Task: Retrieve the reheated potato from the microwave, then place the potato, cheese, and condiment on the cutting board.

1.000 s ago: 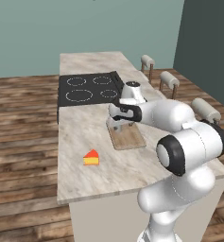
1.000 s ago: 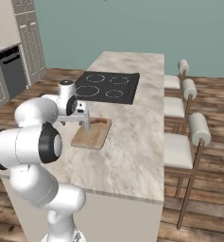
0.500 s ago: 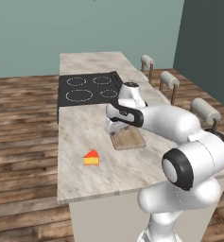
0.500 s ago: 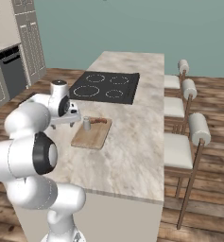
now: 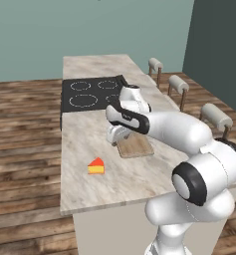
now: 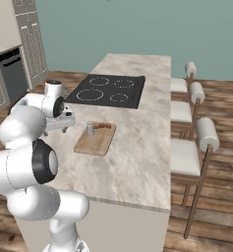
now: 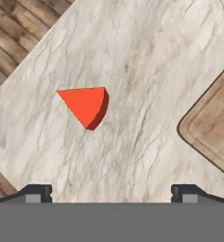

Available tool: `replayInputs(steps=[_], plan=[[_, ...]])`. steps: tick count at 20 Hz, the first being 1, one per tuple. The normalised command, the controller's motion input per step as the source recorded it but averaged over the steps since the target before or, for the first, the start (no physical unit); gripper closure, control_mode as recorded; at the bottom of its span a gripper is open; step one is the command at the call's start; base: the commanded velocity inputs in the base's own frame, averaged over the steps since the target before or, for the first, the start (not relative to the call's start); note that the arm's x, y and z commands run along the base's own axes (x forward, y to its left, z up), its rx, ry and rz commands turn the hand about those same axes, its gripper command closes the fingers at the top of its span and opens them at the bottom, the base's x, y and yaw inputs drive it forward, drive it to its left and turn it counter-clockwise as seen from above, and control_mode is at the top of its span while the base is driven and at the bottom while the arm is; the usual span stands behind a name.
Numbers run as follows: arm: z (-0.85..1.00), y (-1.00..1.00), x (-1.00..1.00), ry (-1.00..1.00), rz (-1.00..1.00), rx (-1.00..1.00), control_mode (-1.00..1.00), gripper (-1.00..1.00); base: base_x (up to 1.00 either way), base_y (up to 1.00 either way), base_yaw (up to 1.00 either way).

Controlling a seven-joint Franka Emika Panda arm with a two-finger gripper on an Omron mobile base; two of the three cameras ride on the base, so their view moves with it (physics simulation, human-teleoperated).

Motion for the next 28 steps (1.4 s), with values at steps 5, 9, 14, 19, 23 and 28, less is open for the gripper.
replayInputs(steps=[5,9,14,19,23,28], plan=[[0.15,0.40,-0.14,0.06,0.22,0.00,-1.00,-1.00,0.00,0.00,0.00],[0.12,0.41,-0.12,0.06,0.26,-0.02,-1.00,-1.00,0.00,0.00,0.00],[0.01,0.36,-0.12,-0.03,0.39,-0.05,-1.00,-1.00,0.00,0.00,0.00],[-0.05,0.21,-0.05,-0.14,0.41,-0.11,-1.00,-1.00,0.00,0.00,0.00],[-0.09,0.06,0.00,-0.08,0.32,-0.06,-1.00,-1.00,0.00,0.00,0.00],[-0.02,0.04,0.02,0.00,0.22,0.00,-1.00,-1.00,0.00,0.00,0.00]])
